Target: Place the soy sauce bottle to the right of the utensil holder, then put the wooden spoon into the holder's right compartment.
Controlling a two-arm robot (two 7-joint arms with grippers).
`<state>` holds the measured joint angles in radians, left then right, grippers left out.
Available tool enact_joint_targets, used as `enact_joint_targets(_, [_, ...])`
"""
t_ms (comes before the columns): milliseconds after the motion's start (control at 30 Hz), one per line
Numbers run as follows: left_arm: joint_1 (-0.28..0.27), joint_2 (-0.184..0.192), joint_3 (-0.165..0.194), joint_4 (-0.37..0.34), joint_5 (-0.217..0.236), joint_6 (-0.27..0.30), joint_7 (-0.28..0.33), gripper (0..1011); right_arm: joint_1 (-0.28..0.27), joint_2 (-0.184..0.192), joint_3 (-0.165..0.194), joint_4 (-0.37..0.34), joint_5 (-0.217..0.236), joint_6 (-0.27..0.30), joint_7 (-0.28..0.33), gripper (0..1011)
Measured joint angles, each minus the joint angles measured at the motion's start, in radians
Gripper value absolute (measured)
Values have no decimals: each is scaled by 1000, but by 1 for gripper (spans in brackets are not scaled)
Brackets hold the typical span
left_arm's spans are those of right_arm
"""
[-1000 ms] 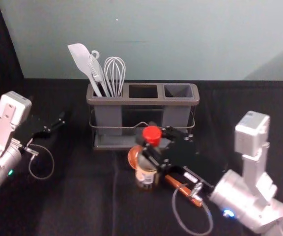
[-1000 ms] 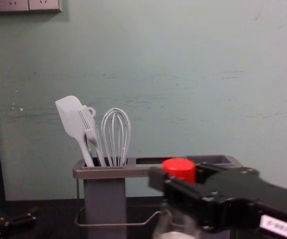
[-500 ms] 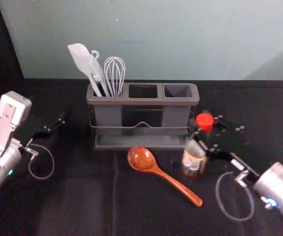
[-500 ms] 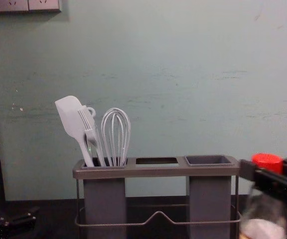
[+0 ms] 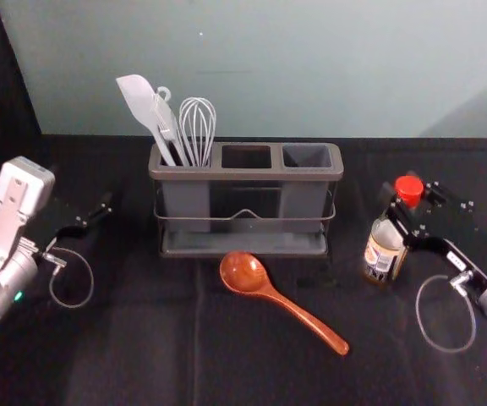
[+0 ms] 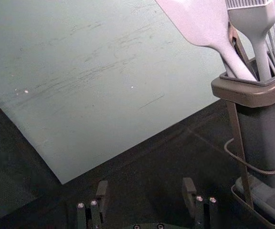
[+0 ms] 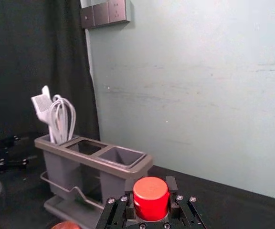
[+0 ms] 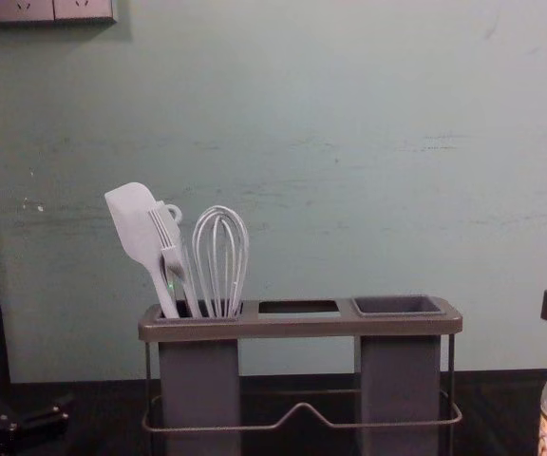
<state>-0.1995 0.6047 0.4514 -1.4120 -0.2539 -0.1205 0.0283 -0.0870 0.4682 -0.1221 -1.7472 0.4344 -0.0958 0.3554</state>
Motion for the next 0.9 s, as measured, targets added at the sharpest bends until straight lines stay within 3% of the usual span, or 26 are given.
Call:
enact_joint_targets(233, [0, 0, 0, 0, 0, 0, 0, 1000, 73, -1, -12, 56, -4, 18, 22, 393])
enact_joint_targets(667, [0, 0, 0, 0, 0, 0, 0, 1000, 248, -32, -74, 220, 4, 51, 61, 393])
enact_joint_targets(900, [0, 0, 0, 0, 0, 0, 0, 1000, 295, -53, -93, 279, -4, 50, 56, 393])
